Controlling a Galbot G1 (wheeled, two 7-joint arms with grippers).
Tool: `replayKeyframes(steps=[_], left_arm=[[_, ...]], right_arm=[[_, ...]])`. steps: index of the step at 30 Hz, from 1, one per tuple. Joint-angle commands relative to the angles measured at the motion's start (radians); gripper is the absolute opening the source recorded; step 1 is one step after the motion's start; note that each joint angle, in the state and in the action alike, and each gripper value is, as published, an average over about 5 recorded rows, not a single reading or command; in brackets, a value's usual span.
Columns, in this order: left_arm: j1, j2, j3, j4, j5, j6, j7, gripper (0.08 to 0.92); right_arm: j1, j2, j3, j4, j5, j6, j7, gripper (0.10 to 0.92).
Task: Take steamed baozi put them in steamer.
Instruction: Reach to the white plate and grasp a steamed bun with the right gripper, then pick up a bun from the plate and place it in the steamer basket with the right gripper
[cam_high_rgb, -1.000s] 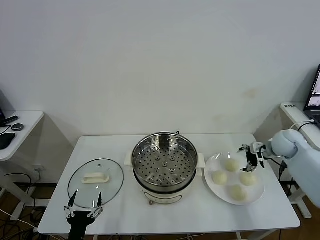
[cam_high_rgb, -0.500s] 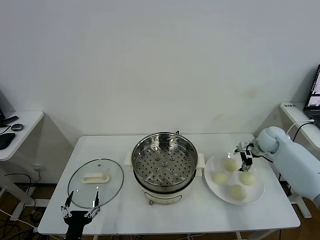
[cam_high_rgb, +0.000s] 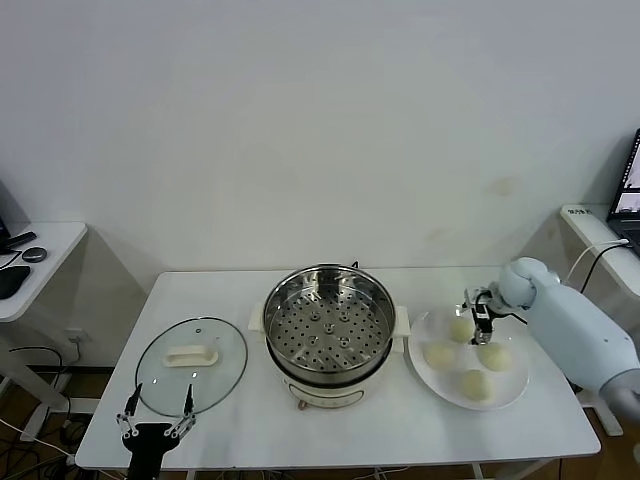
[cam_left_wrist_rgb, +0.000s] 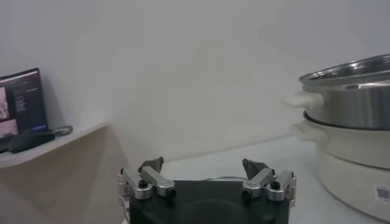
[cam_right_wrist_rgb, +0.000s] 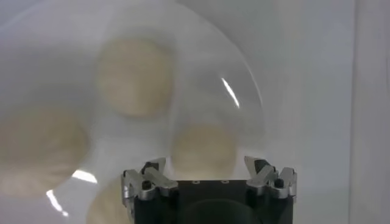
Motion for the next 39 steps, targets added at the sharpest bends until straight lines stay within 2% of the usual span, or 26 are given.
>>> replayKeyframes(steps=[1,13,19,25,33,39], left_arm=[[0.002,0.001,-0.001,0.0,0.0,-0.001,-0.002,0.823],[0.009,0.002,-0.004,-0.006,-0.002,-0.009,-0.004,0.823],[0.002,0.006,-0.003,-0.008,-0.005,-0.008,-0.003,0.823],[-0.012,0.02,-0.005,-0.003,-0.022,-0.009,-0.002,0.823],[-0.043,0.041,-0.011,-0.004,-0.043,-0.004,0.001,0.823],[-0.06,0.054,-0.025,-0.001,-0.063,0.001,0.006,0.823]], right_arm=[[0.011,0.024,-0.021,-0.023,-0.011,-0.014,0.005,0.766],[0.046,-0.049,-0.071,0.085,0.089,-0.047,-0.038,0.594],[0.154,-0.135,-0.168,0.171,0.238,-0.062,-0.069,0.568],[0.433,-0.187,-0.368,0.242,0.395,-0.06,-0.079,0.553],[0.786,-0.072,-0.627,0.316,0.593,-0.03,-0.064,0.52],[0.857,0.076,-0.733,0.353,0.647,0.053,-0.039,0.503]])
